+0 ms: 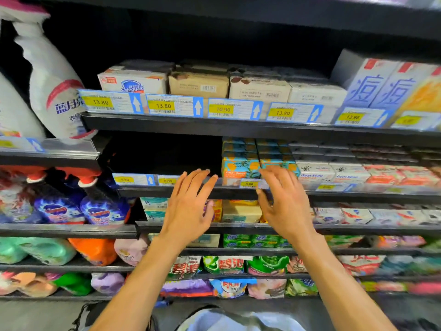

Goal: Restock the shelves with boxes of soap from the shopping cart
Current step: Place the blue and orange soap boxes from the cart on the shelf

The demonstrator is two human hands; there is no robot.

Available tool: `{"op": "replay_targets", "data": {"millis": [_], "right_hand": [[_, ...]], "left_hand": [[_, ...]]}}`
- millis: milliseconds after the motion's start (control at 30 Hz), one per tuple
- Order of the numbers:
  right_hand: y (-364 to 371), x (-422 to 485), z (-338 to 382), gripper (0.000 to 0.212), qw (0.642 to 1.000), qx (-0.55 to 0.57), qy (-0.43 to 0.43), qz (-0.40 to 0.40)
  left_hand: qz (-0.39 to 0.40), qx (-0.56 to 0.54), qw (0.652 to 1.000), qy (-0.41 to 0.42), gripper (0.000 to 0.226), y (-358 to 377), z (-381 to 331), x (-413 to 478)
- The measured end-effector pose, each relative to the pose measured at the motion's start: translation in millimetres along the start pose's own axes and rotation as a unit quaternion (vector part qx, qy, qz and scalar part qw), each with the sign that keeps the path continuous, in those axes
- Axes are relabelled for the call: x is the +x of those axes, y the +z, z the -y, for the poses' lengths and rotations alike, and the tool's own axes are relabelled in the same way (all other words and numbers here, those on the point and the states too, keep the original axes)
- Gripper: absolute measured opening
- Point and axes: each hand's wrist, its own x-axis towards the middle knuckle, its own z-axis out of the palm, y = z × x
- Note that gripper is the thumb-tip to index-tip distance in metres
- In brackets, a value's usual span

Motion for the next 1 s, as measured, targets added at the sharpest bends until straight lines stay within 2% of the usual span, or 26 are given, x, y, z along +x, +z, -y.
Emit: {"op": "replay_targets", "data": {"millis": [133,333,467,733,1000], "right_hand": [[-12.8,-47.9,11.8,0.052,0.998,-0.052,0.036,0.018],[-40.3,-145.0,24.9,0.066,0.971,-0.112,0.195,0.082],[-64.5,-218.6,30.5,0.069,0.940,-0.148,0.289,0.103],[-128.4,-355.8,14.6,0.069,0.865,-0.194,0.456,0.081],[-207.2,-472.9,-71.0,0.073,0.796,-0.209,0.564,0.062]], "left_hand": [[-0.013,-0.064,0.997,0.041,0.054,-4.8,-14.4,-17.3],[0.145,-0.073,0.982,0.100,0.059,14.0,-51.4,-51.1],[0.200,-0.103,0.960,0.166,0.065,25.2,-97.7,-70.1],[0.251,-0.164,0.909,0.290,0.058,52.0,-229.3,-89.5],[0.263,-0.180,0.866,0.385,0.061,88.0,-411.8,-86.4]]}}
